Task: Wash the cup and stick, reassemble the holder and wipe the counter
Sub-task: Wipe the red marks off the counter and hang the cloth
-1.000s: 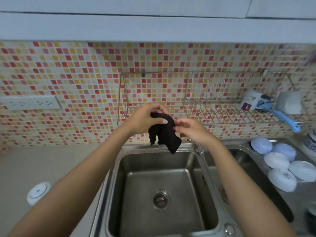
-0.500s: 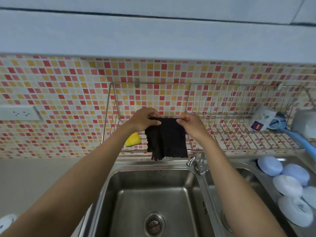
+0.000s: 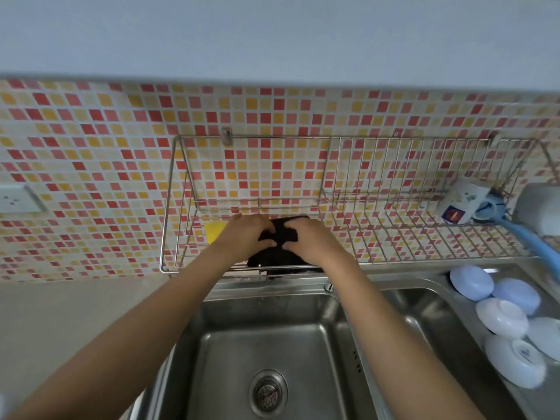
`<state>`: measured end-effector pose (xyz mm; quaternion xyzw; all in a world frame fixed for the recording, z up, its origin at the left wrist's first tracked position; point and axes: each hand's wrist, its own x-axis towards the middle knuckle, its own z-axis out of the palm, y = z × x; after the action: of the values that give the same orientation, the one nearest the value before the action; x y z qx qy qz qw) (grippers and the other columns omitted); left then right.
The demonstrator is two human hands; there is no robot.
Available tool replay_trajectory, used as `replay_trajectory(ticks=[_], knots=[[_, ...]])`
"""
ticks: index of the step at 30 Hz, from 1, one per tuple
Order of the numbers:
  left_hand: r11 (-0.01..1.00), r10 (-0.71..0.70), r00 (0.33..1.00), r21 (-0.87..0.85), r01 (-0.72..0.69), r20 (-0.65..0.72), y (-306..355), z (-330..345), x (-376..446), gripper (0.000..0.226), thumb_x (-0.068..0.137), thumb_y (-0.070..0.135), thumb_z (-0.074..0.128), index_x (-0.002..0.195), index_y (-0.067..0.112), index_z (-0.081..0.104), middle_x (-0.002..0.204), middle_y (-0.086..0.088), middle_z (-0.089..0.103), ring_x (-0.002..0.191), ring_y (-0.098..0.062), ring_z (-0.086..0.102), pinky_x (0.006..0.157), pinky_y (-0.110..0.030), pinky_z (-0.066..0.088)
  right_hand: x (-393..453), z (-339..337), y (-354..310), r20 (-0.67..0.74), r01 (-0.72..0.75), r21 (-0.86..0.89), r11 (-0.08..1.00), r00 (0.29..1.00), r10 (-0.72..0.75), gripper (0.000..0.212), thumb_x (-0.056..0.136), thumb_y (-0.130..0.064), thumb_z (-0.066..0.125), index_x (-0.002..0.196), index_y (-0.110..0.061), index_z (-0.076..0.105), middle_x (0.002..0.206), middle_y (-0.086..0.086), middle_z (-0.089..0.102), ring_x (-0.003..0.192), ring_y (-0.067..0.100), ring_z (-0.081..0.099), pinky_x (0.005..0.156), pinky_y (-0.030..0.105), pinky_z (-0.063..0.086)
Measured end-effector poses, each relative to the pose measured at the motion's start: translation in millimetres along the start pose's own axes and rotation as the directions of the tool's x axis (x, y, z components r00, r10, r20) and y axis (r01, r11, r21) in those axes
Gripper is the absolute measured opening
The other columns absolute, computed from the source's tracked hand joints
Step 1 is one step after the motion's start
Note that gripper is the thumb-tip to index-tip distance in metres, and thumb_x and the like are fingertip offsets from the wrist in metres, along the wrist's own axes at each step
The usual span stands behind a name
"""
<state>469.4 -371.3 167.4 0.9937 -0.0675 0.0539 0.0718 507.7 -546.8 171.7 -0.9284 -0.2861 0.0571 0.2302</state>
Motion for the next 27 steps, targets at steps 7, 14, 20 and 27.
replay_trajectory(ticks=[7,14,20,27], knots=[[0.945,-0.315,0.945,0.067,0.321,-0.09,-21,3,-26,0.041,0.095,0.041,0.054,0.135,0.032,0.052,0.151,-0.001,0.04,0.142,-0.03,0.031,0.115,-0.05,0.025,-9,1,-10,0.158,-0.058,-0.07,0.996,0.985,0.069,0.062,0.099,-0.049,0.039,0.151,-0.015,0.028,0.158,0.007,0.025,0.144,0.028,0.025,0.114,0.039,0.025],[0.941,-0.301,0.953,-0.147,0.304,0.04,-35,1,-38,0.047,0.092,0.017,0.056,0.138,0.023,0.05,0.145,-0.002,0.05,0.134,-0.031,0.041,0.113,-0.045,0.034,-11,0,-18,0.318,-0.075,-0.178,0.981,0.939,0.129,0.061,0.102,-0.046,0.034,0.153,-0.015,0.019,0.162,0.006,0.003,0.148,0.027,0.006,0.117,0.04,0.012],[0.92,-0.375,0.898,-0.216,0.328,-0.231,-5,-10,-70,0.042,0.102,0.036,0.04,0.135,0.016,0.055,0.141,-0.006,0.055,0.128,-0.027,0.051,0.106,-0.041,0.041,-45,12,-22,-0.284,-0.113,-0.146,0.983,0.956,0.068,0.041,0.101,-0.038,0.032,0.113,-0.019,0.066,0.097,0.003,0.07,0.078,0.019,0.062,0.062,0.028,0.048],[0.93,-0.345,0.929,0.085,0.358,-0.136,7,18,-147,0.067,0.099,0.058,0.012,0.156,0.023,0.001,0.164,0.001,0.0,0.151,-0.023,-0.005,0.118,-0.043,-0.01,-87,44,-22,-0.369,-0.14,-0.322,0.936,0.929,0.012,0.059,0.102,-0.049,0.011,0.142,-0.022,0.045,0.148,0.001,0.044,0.136,0.02,0.04,0.113,0.043,0.024]])
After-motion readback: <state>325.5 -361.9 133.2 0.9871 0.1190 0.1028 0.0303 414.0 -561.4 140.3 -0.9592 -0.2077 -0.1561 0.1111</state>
